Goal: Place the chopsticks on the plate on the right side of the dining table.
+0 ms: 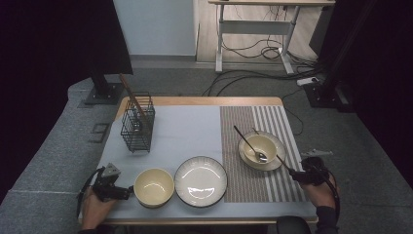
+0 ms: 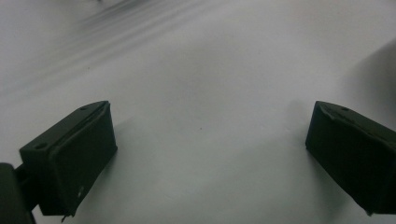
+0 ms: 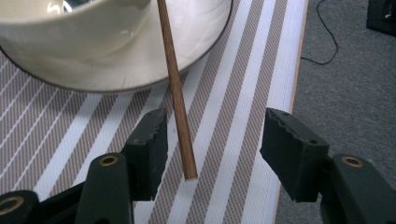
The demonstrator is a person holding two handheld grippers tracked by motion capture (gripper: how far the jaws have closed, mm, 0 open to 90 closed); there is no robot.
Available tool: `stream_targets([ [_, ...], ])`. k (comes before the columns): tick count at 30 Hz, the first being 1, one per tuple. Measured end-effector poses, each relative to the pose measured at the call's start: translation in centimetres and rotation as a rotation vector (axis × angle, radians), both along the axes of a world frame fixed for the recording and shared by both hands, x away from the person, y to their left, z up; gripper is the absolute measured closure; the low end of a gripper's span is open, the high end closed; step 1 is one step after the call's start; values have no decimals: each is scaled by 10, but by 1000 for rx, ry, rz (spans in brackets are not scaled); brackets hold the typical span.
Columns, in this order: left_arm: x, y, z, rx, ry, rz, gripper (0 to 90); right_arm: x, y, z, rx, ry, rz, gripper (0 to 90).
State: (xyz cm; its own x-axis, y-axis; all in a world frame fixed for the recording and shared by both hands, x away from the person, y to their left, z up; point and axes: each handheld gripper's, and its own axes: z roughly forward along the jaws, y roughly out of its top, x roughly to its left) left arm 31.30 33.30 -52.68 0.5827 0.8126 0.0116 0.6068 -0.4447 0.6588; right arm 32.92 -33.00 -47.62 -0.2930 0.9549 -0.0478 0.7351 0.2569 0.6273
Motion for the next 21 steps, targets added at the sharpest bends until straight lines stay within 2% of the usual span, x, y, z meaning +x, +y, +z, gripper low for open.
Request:
stream_targets([
  [11, 0, 0, 0, 0, 0, 0, 18, -12, -4, -3, -12, 20, -11, 434],
  [21, 0, 0, 0, 0, -1, 0, 19, -12, -8, -5, -24, 37, -23, 445],
])
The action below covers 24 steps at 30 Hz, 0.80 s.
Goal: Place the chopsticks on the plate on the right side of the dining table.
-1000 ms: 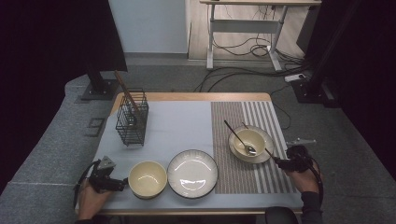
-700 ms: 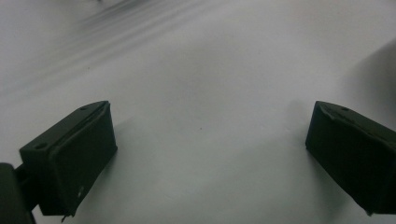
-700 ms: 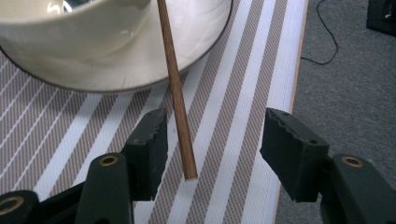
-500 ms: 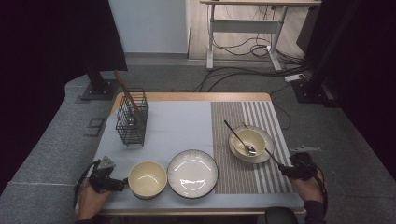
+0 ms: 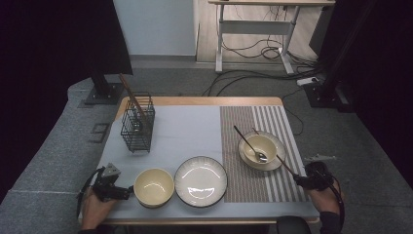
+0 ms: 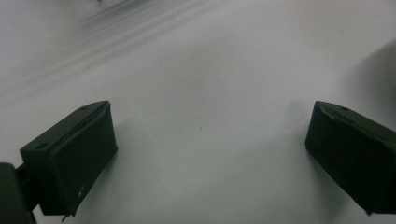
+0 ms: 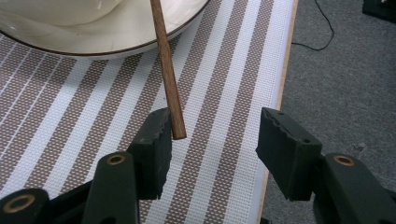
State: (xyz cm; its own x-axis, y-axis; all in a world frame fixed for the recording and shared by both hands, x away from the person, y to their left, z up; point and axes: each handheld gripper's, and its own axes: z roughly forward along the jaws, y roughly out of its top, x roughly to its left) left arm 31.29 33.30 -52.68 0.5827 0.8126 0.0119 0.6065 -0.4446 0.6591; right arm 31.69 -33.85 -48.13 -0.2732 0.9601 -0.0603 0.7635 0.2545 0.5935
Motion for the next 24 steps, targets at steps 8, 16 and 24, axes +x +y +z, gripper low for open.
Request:
stream_targets([
  [8, 0, 0, 0, 0, 0, 0, 19, 2, -5, 0, -8, -22, -23, 464],
  [16, 0, 0, 0, 0, 0, 0, 19, 6, -9, -1, -20, -21, -29, 483],
  [24, 0, 0, 0, 0, 1, 0, 19, 4, -9, 1, -11, -27, -27, 471],
])
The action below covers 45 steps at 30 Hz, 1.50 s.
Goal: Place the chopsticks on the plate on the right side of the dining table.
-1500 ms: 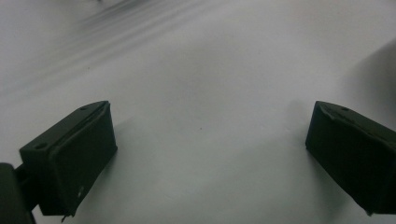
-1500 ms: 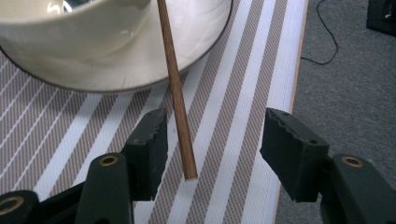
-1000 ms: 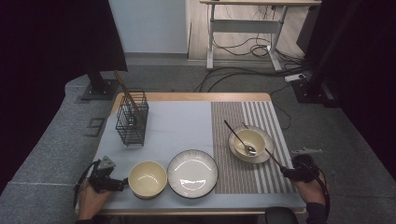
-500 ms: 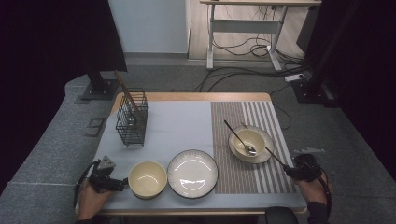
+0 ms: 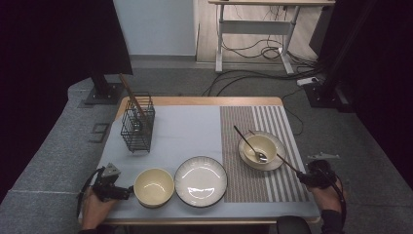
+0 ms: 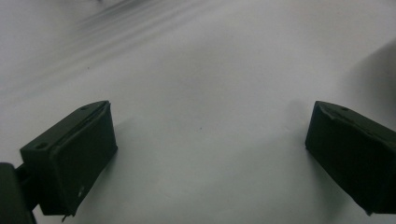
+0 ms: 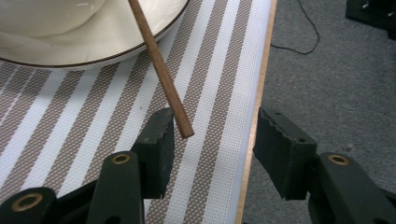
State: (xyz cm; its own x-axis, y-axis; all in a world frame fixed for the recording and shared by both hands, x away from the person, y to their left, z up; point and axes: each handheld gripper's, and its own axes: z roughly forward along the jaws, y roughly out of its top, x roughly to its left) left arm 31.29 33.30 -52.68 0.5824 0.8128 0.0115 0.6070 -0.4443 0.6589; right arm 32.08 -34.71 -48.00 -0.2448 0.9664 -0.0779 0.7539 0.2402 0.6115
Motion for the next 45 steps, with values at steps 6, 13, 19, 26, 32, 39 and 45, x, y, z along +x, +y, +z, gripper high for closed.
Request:
stream_targets([
  [6, 0, 0, 0, 0, -1, 0, 19, -4, 0, 1, 7, 36, 12, 520],
  [13, 0, 0, 0, 0, 0, 0, 19, -2, -1, -2, 6, 43, 7, 586],
  [19, 0, 0, 0, 0, -1, 0, 20, 2, -5, -3, 8, 32, 1, 632],
  [26, 0, 0, 0, 0, 0, 0, 20, 7, -5, -3, 5, 17, 12, 639],
  [32, 0, 0, 0, 0, 0, 0, 20, 11, -3, -1, -4, 3, 12, 610],
  [39, 0, 0, 0, 0, 0, 0, 20, 3, -3, -1, -13, 22, 11, 596],
  [45, 0, 0, 0, 0, -1, 0, 20, 2, -4, -2, 5, 34, 7, 639],
])
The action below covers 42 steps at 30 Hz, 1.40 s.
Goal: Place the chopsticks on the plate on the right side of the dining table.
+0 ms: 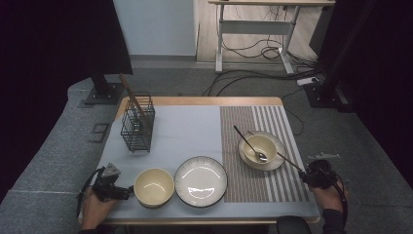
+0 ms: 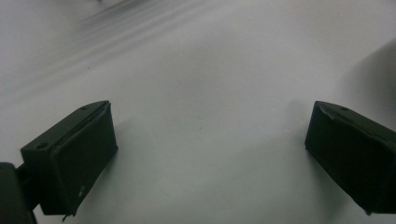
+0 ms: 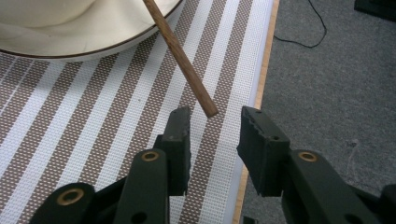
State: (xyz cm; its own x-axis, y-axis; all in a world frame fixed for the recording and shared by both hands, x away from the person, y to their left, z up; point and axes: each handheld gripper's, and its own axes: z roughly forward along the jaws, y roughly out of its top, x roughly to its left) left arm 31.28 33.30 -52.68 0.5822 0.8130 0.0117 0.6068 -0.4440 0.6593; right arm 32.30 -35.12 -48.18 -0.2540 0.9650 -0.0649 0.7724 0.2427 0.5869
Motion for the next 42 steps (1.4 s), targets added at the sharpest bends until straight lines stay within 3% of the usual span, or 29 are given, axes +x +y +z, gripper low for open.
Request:
stream_targets([
  [16, 0, 0, 0, 0, 0, 0, 21, 6, -6, -6, 7, 6, -18, 665],
  [42, 0, 0, 0, 0, 0, 1, 21, 18, -8, -5, 31, 7, -2, 769],
])
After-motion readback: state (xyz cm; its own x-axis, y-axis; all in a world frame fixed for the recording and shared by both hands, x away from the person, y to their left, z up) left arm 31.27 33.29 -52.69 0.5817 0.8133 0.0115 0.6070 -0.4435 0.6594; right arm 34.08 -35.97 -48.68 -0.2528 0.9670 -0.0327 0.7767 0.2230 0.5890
